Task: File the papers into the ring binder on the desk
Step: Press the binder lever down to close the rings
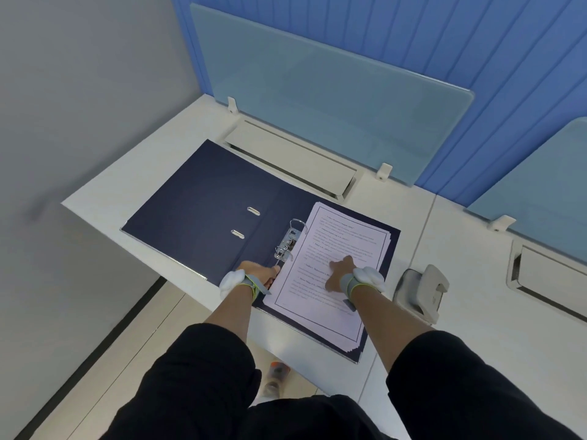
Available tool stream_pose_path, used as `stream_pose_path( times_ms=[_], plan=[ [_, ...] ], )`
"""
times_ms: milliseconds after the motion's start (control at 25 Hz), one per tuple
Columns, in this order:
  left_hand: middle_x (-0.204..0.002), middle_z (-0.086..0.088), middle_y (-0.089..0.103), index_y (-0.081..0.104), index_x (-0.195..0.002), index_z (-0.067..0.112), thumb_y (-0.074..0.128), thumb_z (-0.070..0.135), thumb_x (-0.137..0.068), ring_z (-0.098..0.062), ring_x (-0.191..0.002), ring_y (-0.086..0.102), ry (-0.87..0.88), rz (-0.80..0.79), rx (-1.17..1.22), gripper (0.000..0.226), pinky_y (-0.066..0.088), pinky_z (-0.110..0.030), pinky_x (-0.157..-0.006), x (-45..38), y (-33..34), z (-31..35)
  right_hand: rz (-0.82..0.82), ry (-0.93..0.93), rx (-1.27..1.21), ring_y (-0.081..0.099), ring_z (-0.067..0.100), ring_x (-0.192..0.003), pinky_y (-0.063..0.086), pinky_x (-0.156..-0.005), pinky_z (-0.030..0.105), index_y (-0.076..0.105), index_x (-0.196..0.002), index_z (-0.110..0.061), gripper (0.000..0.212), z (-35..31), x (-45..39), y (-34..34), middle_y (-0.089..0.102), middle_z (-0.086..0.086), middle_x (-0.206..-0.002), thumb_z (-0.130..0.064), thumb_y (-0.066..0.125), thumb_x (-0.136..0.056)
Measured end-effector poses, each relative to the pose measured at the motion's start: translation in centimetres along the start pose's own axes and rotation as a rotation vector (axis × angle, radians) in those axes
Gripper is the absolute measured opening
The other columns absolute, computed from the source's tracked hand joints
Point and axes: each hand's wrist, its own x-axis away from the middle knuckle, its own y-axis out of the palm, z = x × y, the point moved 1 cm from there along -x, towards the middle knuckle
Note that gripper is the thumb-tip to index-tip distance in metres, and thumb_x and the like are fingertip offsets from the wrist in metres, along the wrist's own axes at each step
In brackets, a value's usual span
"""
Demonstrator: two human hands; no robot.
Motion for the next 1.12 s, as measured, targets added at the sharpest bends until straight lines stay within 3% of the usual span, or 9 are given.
stream_pose_path(
  times_ms=[80, 200, 400, 520, 600, 720, 880, 1000, 1120],
  plan=[
    [-0.081, -0.009, 0.062, 0.058, -0.063, 0.012, 0.073, 0.062, -0.061, -0.021, -0.068, 0.057, 0.034, 0.083, -0.189, 0.052, 0.051, -0.034, -0.072, 0.3, -1.5, -0.7, -0.004, 0.005, 0.032, 0.027, 0.026, -0.141, 0.034, -0.111, 0.034, 0.019, -0.149, -0.013, 0.065, -0.2, 0.0, -0.2, 0.023, 0.010, -0.151, -0.030, 0.045, -0.092],
    [-0.130, -0.005, 0.040, 0.052, -0.115, 0.022, 0.063, 0.075, -0.058, -0.027, -0.118, 0.048, -0.003, 0.340, -0.208, 0.079, 0.040, -0.041, -0.103, 1.6, -4.7, -0.9, 0.030, 0.030, 0.090, 0.026, 0.025, -0.142, 0.027, -0.114, 0.031, 0.026, -0.145, -0.009, 0.056, -1.0, -0.1, -0.1, 0.026, 0.010, -0.151, -0.028, 0.041, -0.095],
    [-0.159, -0.013, 0.017, 0.010, -0.152, 0.007, 0.053, 0.068, -0.075, -0.032, -0.147, 0.021, -0.190, 0.495, 0.606, 0.107, 0.015, -0.042, -0.122, 1.6, -10.0, -0.7, 0.102, 0.022, 0.220, 0.040, 0.022, -0.135, 0.028, -0.112, 0.028, 0.044, -0.133, -0.008, 0.039, -2.2, -0.7, 0.0, 0.045, 0.007, -0.143, -0.022, 0.033, -0.098],
    [-0.159, -0.009, 0.021, 0.020, -0.150, 0.013, 0.041, 0.067, -0.082, -0.027, -0.147, 0.022, -0.106, 0.425, 1.261, 0.089, 0.018, -0.041, -0.122, 0.9, -11.6, -2.0, 0.126, 0.026, 0.233, 0.043, 0.020, -0.133, 0.030, -0.110, 0.027, 0.046, -0.132, -0.010, 0.038, -2.7, -0.9, -0.3, 0.047, 0.006, -0.141, -0.022, 0.032, -0.098],
    [-0.136, -0.003, 0.053, 0.053, -0.127, 0.020, 0.035, 0.063, -0.088, -0.018, -0.132, 0.042, 0.001, 0.347, 1.530, 0.061, 0.027, -0.032, -0.113, 0.4, -12.3, -3.2, 0.128, 0.034, 0.206, 0.042, 0.019, -0.134, 0.030, -0.111, 0.027, 0.044, -0.132, -0.011, 0.039, -2.6, -0.9, -0.2, 0.046, 0.005, -0.142, -0.025, 0.034, -0.097],
    [-0.072, 0.007, 0.057, 0.057, -0.072, 0.023, 0.047, 0.047, -0.089, -0.013, -0.078, 0.055, 0.112, 0.261, 1.362, 0.031, 0.041, -0.026, -0.076, 1.4, -12.4, -3.3, 0.108, 0.071, 0.102, 0.029, 0.024, -0.142, 0.026, -0.113, 0.028, 0.036, -0.139, -0.008, 0.051, -2.0, -1.0, 0.3, 0.036, 0.008, -0.149, -0.032, 0.035, -0.095],
    [-0.049, 0.012, 0.064, 0.063, -0.073, 0.018, 0.053, 0.013, -0.084, -0.014, -0.065, 0.050, 0.298, -0.049, 0.730, 0.015, 0.043, -0.018, -0.054, 3.0, -11.5, -0.7, 0.019, 0.053, -0.154, 0.029, 0.030, -0.139, 0.032, -0.111, 0.034, 0.029, -0.144, -0.009, 0.071, -0.3, -0.5, 0.9, 0.023, 0.015, -0.152, -0.042, 0.044, -0.084],
    [-0.082, 0.014, 0.066, 0.069, -0.080, 0.028, 0.066, 0.034, -0.073, -0.004, -0.083, 0.055, 0.414, -0.232, 0.028, 0.009, 0.042, -0.016, -0.069, 4.5, -9.8, 2.3, 0.012, -0.016, -0.654, 0.037, 0.030, -0.136, 0.037, -0.110, 0.037, 0.041, -0.141, -0.011, 0.067, 1.0, 0.2, 0.6, 0.037, 0.009, -0.149, -0.051, 0.044, -0.087],
    [-0.132, 0.006, 0.052, 0.058, -0.124, 0.023, 0.078, 0.041, -0.063, -0.006, -0.121, 0.046, 0.493, -0.192, -0.256, 0.067, 0.035, -0.022, -0.103, 4.9, -6.2, 4.4, -0.009, -0.106, -1.528, 0.065, 0.023, -0.099, 0.055, -0.083, 0.034, 0.062, -0.112, -0.016, 0.034, 3.5, 1.0, 0.6, 0.066, 0.005, -0.108, -0.039, 0.047, -0.094]
  ],
)
